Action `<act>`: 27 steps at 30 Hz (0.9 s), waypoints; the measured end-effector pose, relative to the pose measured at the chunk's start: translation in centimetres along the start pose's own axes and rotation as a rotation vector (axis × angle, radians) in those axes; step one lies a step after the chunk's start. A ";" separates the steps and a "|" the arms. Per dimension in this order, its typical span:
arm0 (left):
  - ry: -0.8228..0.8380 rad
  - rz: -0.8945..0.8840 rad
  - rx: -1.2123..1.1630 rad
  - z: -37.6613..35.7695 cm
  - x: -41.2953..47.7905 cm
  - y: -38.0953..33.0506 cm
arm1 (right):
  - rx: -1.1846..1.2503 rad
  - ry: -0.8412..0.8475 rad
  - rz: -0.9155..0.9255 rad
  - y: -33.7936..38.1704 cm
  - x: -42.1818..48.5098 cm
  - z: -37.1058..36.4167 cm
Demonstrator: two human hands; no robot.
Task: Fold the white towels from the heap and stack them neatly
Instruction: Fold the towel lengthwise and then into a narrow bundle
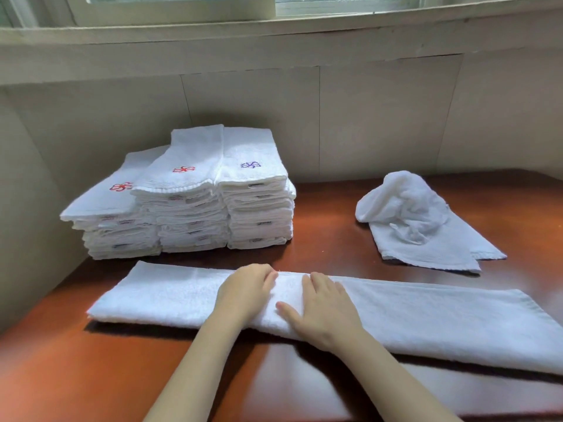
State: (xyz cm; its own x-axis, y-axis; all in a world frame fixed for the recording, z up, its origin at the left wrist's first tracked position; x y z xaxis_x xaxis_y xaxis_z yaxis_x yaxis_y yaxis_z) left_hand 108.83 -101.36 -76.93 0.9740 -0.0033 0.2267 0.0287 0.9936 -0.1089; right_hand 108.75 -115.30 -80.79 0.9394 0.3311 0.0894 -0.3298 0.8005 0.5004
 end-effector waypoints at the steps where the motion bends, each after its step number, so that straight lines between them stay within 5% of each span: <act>1: 0.055 -0.038 -0.001 -0.4 -1.2 0.1 | 0.000 0.031 -0.024 -0.3 0.1 -0.2; 12: 0.287 -0.074 0.295 -2.0 -3.8 6.1 | -0.070 0.182 -0.022 -0.3 -0.2 -1.0; 19: 0.271 0.553 0.293 0.7 -7.5 20.2 | -0.098 0.195 0.004 -0.4 0.0 -1.1; 22: 0.070 0.888 0.044 1.8 -10.9 22.5 | -0.101 0.192 -0.013 -0.4 0.2 -1.3; 27: -0.229 0.855 -0.772 1.6 -9.9 19.6 | -0.090 0.185 -0.019 -0.1 0.2 -1.3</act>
State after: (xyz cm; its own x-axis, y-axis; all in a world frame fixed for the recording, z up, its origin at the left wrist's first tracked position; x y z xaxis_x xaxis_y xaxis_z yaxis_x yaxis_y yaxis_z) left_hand 99.37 -81.70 -79.73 0.6813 0.7307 -0.0445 -0.4097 0.3303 -0.8503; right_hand 108.82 -114.68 -81.98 0.9151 0.3946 -0.0833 -0.3267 0.8463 0.4208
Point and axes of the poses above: each hand's wrist, its own x-axis towards the middle knuckle, its own z-axis out of the back of the hand, y = z × x, the point moved 6 cm from there along x, towards the middle knuckle, and after that the axes turned 15 degrees about x, right-handed, at the moved point
